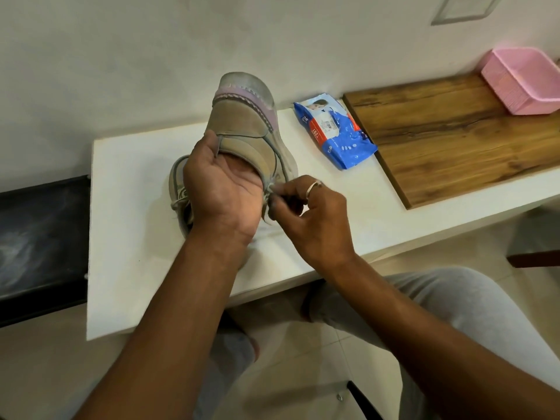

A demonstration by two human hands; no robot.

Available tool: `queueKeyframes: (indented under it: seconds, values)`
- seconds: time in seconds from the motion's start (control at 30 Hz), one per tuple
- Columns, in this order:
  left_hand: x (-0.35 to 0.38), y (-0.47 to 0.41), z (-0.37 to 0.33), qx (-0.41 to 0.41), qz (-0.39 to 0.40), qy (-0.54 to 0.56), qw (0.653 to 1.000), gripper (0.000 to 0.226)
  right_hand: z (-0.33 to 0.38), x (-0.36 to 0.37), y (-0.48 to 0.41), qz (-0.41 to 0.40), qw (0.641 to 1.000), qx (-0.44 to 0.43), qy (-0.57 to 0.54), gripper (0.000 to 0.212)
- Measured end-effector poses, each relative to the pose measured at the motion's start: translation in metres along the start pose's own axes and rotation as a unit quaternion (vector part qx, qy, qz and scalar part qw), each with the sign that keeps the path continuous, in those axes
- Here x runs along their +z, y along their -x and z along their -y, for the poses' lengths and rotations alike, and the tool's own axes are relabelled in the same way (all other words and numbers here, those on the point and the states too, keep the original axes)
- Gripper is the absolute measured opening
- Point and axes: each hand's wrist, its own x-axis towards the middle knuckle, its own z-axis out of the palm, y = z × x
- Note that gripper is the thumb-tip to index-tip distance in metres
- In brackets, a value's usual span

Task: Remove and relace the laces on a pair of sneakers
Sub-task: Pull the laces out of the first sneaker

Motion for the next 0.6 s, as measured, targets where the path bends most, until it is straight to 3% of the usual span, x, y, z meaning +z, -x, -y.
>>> queueKeyframes:
  seconds: [0.13,0.3,0.47,0.6]
  values:
    - [-0.002,0.001,0.003,-0.004,-0.002,-0.034,0.999,0.049,0.010,0.002,-0.013,-0.033,0.999,-0.017,-0.017,0.013]
    - [-0.003,-0.003,-0.001,0.015,-0.003,-0.004,1.000,0.047,0.004,0.000,-0.006,0.005,0.999,0.035,-0.007,0.014]
    - [-0.004,-0.001,0.006,0.002,0.001,-0.019,1.000,0.049,0.009,-0.001,-0.030,-0.053,0.997,-0.046,0.041,0.018]
    - [-0.002,-0.002,0.000,0.015,-0.013,0.012,1.000,0.047,-0.006,-0.001,-0.021,-0.024,0.998,-0.012,0.054,0.021]
